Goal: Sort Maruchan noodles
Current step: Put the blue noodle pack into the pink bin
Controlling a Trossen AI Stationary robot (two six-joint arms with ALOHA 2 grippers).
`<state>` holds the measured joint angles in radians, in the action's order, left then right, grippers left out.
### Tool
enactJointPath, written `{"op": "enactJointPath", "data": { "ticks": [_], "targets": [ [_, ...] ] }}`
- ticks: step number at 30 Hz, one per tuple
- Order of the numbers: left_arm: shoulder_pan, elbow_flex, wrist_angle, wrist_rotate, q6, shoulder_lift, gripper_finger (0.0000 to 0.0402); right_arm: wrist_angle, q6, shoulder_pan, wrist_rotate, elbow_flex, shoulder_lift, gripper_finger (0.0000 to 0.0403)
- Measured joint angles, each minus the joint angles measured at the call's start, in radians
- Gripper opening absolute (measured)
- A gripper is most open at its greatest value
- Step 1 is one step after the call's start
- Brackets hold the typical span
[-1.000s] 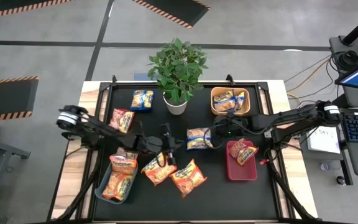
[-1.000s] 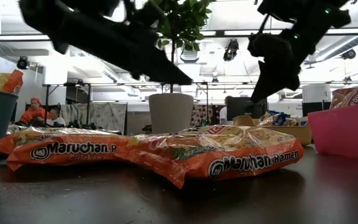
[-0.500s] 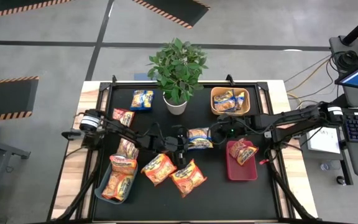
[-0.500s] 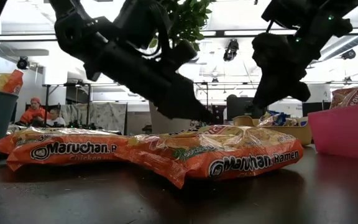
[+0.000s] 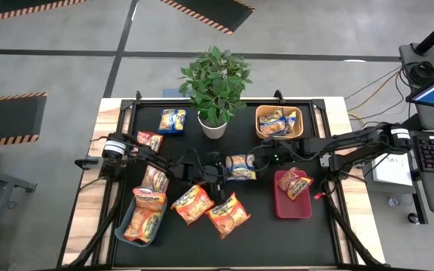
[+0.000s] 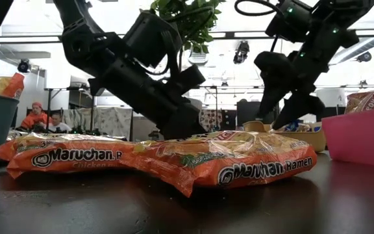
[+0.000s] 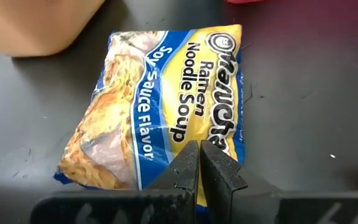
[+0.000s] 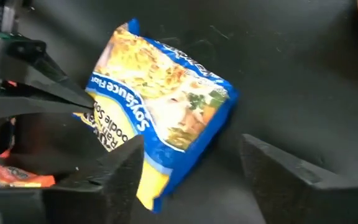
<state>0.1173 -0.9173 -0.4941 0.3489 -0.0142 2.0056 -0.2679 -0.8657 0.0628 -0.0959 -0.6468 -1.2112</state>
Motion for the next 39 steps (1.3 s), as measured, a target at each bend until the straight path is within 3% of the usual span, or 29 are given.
{"op": "enactJointPath", "data": {
  "ticks": [10, 28, 32, 39],
  "targets": [
    [-0.005, 0.026, 0.022, 0.006, 0.075, 0.000, 0.0000, 0.094, 0.001, 0.008, 0.022, 0.000, -0.070, 0.0322],
    [-0.007, 0.062, -0.020, 0.010, 0.095, 0.002, 0.0000, 0.424, 0.004, 0.010, 0.071, -0.005, -0.300, 0.0326],
    [-0.006, 0.063, -0.027, 0.009, 0.095, 0.002, 0.0000, 0.431, 0.013, 0.010, 0.072, -0.016, -0.323, 0.0304],
    [-0.006, 0.063, -0.037, 0.008, 0.095, 0.003, 0.0000, 0.430, 0.014, 0.010, 0.079, -0.019, -0.313, 0.0220]
  ]
}}
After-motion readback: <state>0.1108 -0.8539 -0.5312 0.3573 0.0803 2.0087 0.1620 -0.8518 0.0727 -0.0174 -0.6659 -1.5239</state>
